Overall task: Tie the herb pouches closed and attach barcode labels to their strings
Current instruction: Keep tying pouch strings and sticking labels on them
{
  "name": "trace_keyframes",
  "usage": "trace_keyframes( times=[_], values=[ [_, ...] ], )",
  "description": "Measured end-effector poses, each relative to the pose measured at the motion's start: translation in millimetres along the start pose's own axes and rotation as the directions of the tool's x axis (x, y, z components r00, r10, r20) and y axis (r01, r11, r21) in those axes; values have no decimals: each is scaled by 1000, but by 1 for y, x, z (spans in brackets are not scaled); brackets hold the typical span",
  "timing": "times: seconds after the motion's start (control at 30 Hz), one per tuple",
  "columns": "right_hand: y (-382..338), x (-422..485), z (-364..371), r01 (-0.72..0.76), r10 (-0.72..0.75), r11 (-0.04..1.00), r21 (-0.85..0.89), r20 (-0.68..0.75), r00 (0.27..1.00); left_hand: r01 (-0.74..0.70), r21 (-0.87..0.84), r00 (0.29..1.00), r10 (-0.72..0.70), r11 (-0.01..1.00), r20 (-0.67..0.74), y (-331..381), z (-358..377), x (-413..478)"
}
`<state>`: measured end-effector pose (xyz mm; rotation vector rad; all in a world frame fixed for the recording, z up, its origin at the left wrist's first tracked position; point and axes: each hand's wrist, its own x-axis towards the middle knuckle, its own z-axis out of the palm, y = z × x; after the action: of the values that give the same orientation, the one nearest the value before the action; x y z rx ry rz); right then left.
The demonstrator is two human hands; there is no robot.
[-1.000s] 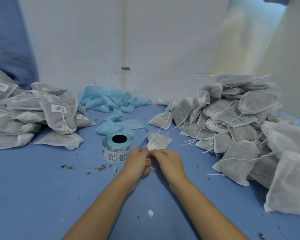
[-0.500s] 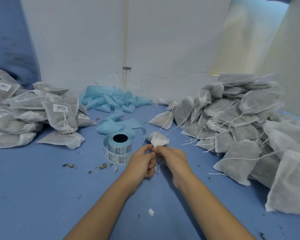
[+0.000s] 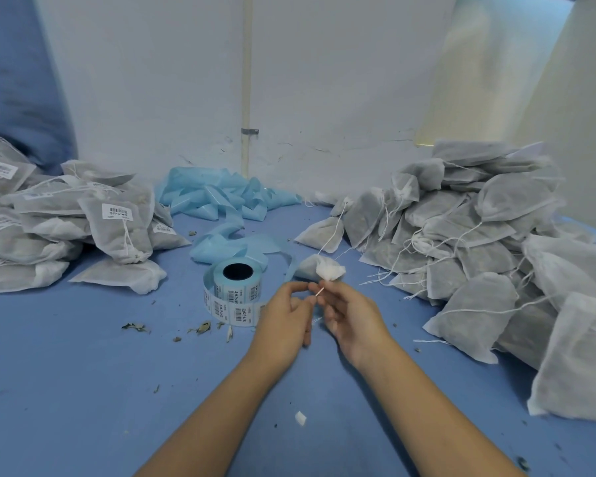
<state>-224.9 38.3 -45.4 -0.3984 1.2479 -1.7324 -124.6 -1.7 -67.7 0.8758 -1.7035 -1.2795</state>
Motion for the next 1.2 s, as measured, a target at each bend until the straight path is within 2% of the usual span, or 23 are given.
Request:
trace_keyframes(
  times=[0.1,0.17,0.23,0.33,0.47,0.63,0.77,0.87,1.07,1.2],
  values=[
    [-5,1,-8,-33,28,995,92,65,997,-153,341,978,192,927,-83,-7,-5,0],
    [-7,2,-16,17,-21,998,63,70,997,-186,446,965,249,876,-86,-8,-6,0],
    [-5,3,-23,144,-136,981,-127,66,988,-192,512,962,264,837,-71,-9,-6,-1],
    [3,5,-27,329,-347,794,-512,64,936,-177,597,965,257,783,-51,-6,-4,-5],
    [10,4,-26,416,-462,636,-650,111,880,-159,655,955,282,739,-87,3,-2,-11],
    [15,2,-25,484,-533,410,-773,228,815,-275,609,932,362,744,-21,1,-1,-11],
    [18,-4,-24,505,-561,189,-842,330,759,-452,359,892,422,817,161,1,0,-9],
    [19,-8,-22,541,-551,75,-837,418,722,-387,225,921,362,894,144,4,-2,-8],
    [19,-11,-21,541,-616,15,-841,419,667,-265,100,964,265,959,8,7,-5,-8],
    [19,-12,-19,573,-619,-14,-819,457,639,-230,67,973,231,971,-2,7,-5,-8]
  ],
)
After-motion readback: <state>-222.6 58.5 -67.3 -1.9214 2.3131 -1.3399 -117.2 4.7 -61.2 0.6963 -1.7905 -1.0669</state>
